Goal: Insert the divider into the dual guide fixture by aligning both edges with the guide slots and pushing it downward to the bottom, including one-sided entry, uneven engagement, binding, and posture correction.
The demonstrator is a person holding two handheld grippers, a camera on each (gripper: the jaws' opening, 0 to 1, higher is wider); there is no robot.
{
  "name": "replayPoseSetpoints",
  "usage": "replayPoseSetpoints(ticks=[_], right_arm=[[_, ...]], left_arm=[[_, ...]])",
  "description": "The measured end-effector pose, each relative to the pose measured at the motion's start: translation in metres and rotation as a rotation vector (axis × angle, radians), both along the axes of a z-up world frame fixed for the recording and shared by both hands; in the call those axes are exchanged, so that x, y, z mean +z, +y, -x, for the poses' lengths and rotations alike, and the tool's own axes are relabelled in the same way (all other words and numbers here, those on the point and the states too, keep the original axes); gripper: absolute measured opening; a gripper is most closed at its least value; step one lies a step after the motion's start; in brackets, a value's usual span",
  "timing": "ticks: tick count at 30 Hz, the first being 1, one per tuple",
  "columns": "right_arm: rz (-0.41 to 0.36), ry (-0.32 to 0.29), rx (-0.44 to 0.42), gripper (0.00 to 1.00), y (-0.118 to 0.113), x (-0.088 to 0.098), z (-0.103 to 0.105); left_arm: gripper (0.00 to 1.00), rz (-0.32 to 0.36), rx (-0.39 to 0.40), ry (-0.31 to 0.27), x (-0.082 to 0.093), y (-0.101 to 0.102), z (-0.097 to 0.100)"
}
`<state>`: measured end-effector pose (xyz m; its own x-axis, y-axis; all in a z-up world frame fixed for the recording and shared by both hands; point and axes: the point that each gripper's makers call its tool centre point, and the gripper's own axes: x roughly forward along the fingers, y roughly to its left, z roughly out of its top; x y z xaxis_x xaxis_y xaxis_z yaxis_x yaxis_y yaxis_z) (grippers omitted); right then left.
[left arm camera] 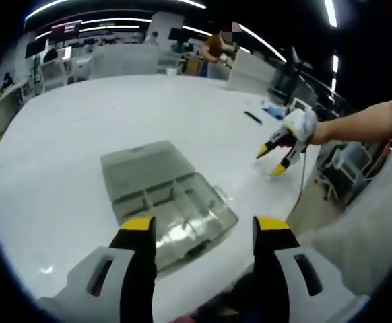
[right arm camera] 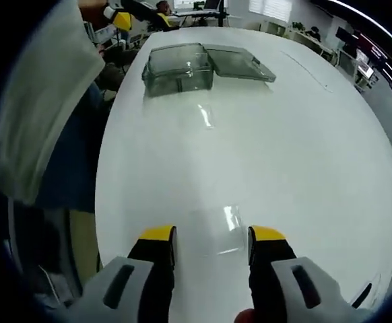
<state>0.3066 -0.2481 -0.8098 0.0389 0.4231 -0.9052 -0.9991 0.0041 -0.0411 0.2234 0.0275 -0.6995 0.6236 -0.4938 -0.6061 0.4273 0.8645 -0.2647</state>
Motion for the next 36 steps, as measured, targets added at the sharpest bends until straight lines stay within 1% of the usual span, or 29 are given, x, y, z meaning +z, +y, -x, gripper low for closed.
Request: replayPoseSetpoints(ticks=[6, 13, 22, 26, 36], right_arm=[[0.016, -0.011, 0.042, 0.38, 0.001, -0.003, -0.003], [0.035, -0.008, 0.088, 0.36, 0.001, -0.005, -0.003], [0.06, -0.007, 0.125, 0.35, -0.001, -0.011, -0.004], [0.06, -0.006, 0.129, 0.35, 0.0, -0.01, -0.004], [0.081, 0.024, 0.159, 0.31, 0.0, -0.011, 0.0]], left_arm=[[0.55, -0.002, 0.015, 0.001, 0.0, -0.001, 0.004], [0.55, -0.003, 0.029, -0.001, 0.0, -0.003, 0.007], [0.55, -0.004, 0.041, -0.003, 0.0, -0.005, 0.009], [0.55, -0.005, 0.049, -0.004, 0.0, -0.004, 0.011], [0.55, -0.006, 0.058, -0.005, 0.001, -0.003, 0.013]])
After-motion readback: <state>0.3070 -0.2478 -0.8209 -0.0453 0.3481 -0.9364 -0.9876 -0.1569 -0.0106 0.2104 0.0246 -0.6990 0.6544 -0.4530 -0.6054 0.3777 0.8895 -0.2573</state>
